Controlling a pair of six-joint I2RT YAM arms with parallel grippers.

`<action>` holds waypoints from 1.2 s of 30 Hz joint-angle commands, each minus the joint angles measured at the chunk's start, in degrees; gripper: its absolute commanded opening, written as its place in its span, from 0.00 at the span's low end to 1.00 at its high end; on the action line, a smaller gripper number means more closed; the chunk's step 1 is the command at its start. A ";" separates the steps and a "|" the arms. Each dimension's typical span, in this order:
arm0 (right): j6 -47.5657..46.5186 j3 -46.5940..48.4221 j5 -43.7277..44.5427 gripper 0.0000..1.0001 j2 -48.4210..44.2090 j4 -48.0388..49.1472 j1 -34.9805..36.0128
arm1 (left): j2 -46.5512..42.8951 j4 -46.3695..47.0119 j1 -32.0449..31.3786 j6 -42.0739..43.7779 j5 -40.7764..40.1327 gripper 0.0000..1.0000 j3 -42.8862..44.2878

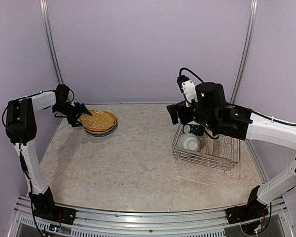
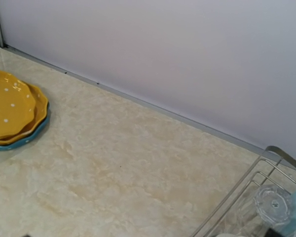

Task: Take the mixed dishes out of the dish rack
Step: Place the plate on the plate.

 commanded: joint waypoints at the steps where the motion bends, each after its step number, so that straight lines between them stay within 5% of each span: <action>1: 1.24 -1.64 -1.02 1.00 -2.11 1.15 -0.74 | 1.27 -1.41 -0.49 2.24 -3.50 0.77 3.28; 12: 2.30 -0.98 1.32 1.00 -3.74 -1.81 -1.72 | 1.39 -4.68 -2.06 3.64 -12.08 0.90 5.34; 14: 3.28 -0.42 2.19 1.00 -4.02 -3.85 -1.89 | 1.21 -4.88 -2.00 3.56 -12.59 0.99 5.38; 23: 14.77 4.80 2.50 1.00 -3.82 -20.39 -6.59 | -0.53 -5.40 -4.06 4.16 -10.53 0.99 5.60; 36: 30.60 2.79 -9.71 0.99 -9.50 -36.04 -22.25 | -12.57 -1.46 -12.62 5.93 -7.10 0.99 0.68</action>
